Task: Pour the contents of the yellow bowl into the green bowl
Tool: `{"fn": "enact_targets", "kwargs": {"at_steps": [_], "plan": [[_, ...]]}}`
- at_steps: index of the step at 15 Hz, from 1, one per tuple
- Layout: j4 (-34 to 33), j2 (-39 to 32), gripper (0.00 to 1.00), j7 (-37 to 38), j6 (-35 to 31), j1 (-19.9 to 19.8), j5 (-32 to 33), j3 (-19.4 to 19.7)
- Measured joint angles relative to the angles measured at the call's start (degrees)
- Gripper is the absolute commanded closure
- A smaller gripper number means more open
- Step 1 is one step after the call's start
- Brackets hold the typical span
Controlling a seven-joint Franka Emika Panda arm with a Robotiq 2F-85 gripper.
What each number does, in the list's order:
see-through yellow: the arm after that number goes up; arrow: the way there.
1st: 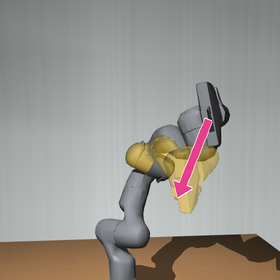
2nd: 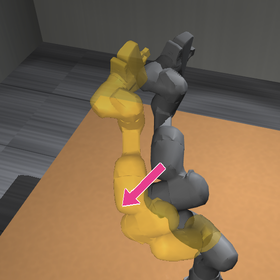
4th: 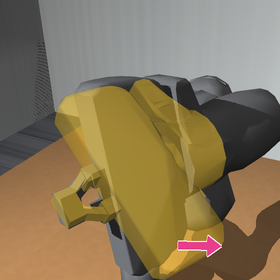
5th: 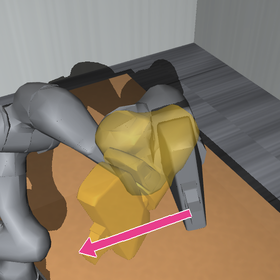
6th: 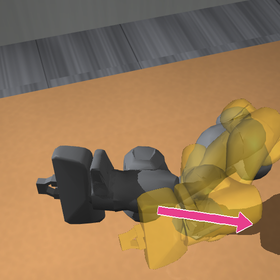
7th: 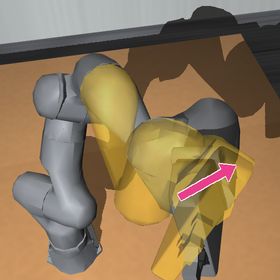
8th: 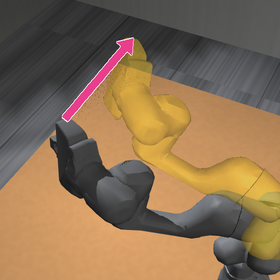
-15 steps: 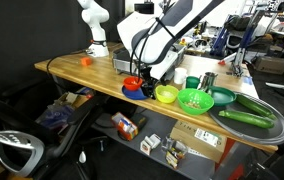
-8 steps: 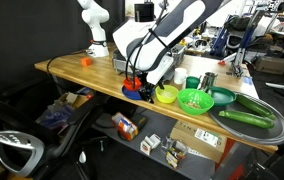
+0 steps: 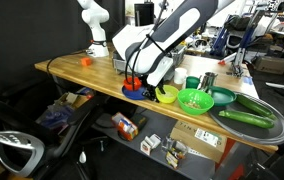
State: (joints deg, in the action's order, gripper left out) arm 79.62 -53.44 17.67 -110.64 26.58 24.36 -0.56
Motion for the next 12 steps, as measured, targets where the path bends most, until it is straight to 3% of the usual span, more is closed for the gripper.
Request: {"fn": "enact_targets", "kwargs": {"at_steps": [6,9,12], "plan": [[0.0,-0.2,0.65,0.0,0.2,0.0,0.0,0.4],[-0.1,-0.5,0.97,-0.1,0.3,0.0,0.0,0.5],[-0.3,-1.0,1.00,-0.2,0.4,-0.1,0.0,0.5]]}}
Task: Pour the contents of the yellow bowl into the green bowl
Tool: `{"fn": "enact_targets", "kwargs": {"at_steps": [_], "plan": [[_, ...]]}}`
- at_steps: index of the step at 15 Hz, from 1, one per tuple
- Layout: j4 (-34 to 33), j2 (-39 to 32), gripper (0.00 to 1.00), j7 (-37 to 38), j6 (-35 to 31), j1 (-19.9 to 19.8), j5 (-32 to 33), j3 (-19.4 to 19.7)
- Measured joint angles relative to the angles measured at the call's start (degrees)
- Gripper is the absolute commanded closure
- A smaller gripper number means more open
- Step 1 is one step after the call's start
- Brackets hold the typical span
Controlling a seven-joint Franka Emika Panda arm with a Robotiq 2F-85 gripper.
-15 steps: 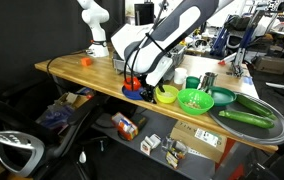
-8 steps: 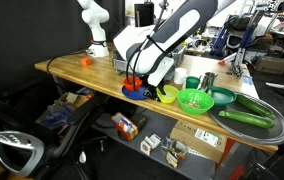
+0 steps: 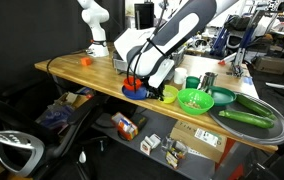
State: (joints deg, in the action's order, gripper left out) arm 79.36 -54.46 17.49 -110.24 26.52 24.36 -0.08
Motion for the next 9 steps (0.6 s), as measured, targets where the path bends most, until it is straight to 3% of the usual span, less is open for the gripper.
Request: {"fn": "enact_targets", "kwargs": {"at_steps": [9], "plan": [[-1.0,0.3,0.99,-0.1,0.2,-0.2,0.0,0.5]]}}
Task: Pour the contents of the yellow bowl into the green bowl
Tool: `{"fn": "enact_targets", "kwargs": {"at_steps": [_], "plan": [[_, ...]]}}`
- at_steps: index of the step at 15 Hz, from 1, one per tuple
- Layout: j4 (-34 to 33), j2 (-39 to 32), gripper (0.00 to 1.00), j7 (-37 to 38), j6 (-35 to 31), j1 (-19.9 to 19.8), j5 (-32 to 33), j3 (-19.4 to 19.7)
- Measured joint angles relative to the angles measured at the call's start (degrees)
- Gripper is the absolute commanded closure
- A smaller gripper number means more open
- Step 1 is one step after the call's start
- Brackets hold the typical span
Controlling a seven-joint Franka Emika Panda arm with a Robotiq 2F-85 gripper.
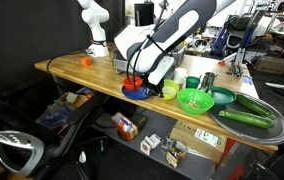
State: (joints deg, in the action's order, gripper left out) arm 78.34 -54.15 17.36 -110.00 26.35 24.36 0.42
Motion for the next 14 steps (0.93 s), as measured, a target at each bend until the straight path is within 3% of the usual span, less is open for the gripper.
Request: {"fn": "enact_targets", "kwargs": {"at_steps": [4,7,14], "plan": [[-0.1,2.7,0.99,-0.2,-1.0,-0.3,-0.4,-0.1],[1.5,5.9,0.99,-1.4,-5.9,-2.0,-2.5,-1.1],[13.0,14.4,0.99,-9.5,-17.8,-8.9,-7.8,-2.8]]}}
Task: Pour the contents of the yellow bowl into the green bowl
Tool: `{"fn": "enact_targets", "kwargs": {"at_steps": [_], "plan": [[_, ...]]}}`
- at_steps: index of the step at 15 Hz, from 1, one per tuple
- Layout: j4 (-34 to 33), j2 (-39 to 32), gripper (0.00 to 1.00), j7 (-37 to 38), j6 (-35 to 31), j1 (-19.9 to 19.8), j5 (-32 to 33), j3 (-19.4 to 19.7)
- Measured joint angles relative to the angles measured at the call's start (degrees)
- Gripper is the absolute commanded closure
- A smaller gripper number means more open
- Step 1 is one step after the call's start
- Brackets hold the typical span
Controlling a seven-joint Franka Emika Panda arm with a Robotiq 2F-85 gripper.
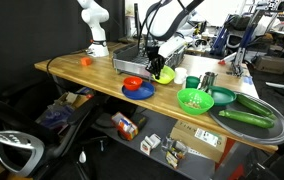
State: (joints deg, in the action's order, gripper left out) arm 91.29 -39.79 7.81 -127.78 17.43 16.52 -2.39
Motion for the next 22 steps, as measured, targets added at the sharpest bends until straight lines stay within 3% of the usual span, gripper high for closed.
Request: {"fn": "enact_targets", "kwargs": {"at_steps": [7,12,17,22], "plan": [[13.7,10.0,0.99,-12.2,-9.6,-6.3,-6.7,-4.2],[22.5,15.6,0.99,-22.7,-16.2,-11.9,-19.2,-8.9],[27.5,17.4,0.99,-31.9,-22.6,-17.6,-31.5,-12.4],[29.5,18.5,0.97,-33.0,-24.2,-19.1,-33.0,-12.8]]}}
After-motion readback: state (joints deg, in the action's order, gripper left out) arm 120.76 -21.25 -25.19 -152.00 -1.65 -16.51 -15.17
